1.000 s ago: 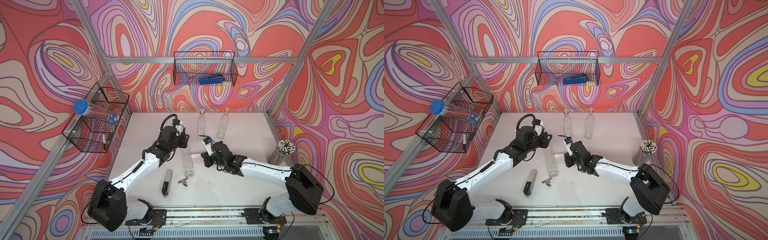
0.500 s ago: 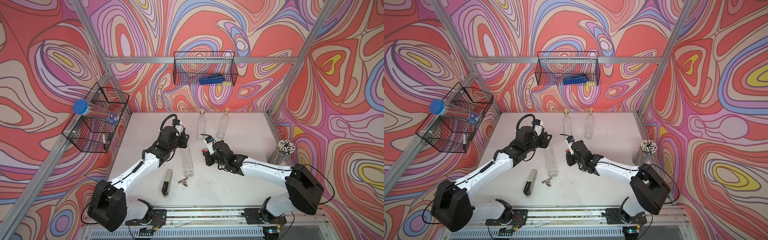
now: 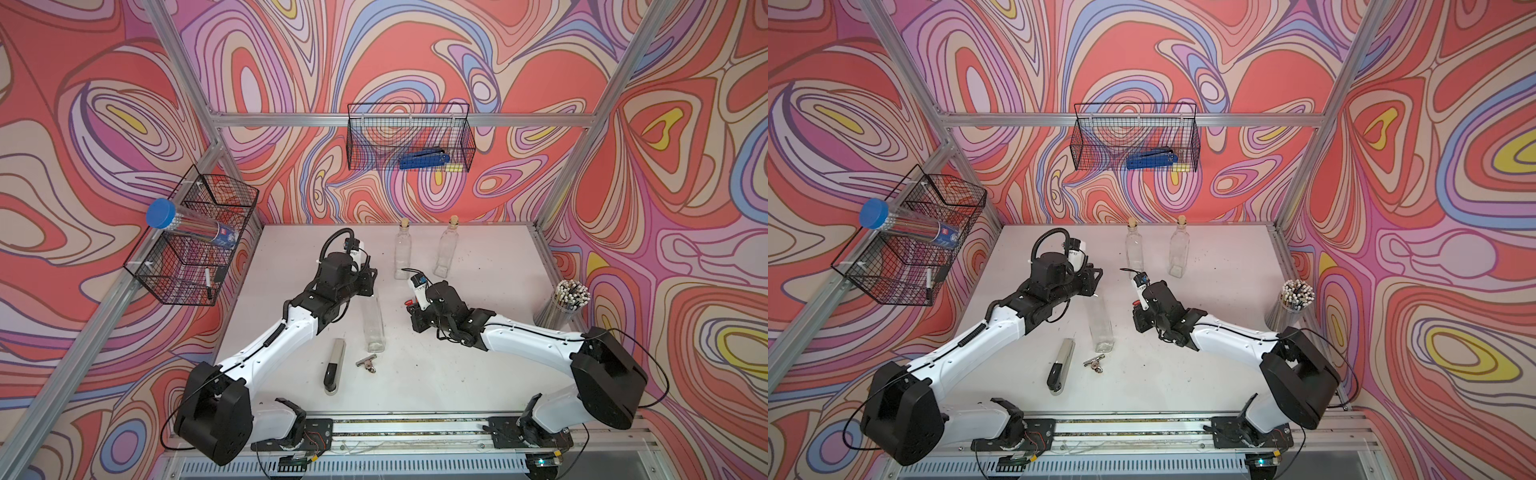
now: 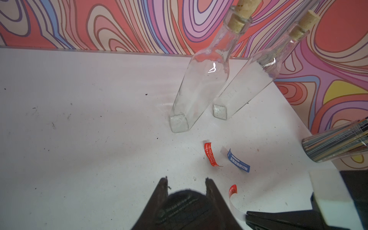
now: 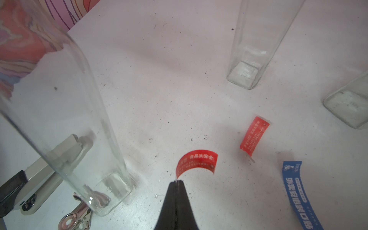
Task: Remove the label from the bottle
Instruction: Place the bottle at the center of the board.
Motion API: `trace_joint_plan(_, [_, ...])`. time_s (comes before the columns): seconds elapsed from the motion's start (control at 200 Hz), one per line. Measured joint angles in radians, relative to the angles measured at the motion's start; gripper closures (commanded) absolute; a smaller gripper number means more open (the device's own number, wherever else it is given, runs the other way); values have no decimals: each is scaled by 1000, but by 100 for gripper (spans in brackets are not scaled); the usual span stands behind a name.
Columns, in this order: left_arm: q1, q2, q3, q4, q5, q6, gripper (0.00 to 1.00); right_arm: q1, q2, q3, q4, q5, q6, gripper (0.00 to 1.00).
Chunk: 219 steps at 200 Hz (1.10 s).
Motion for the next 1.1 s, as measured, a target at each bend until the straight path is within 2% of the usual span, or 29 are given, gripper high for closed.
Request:
trace_joint_plan(0.225, [0,6,60,-13,-39,46,100,0,0,22,-5,-14,0,100])
trace_joint_plan(0.391, [0,28,108,40,-74,104,100,0,0,22,-6,-28,2,100])
trace_joint_plan(0.811, [0,203,124,353,-200,279,100,0,-2,21,-6,-40,9,100])
trace_joint_plan(1.097, [0,248,86,563,-252,310,100,0,-7,10,-5,-40,11,100])
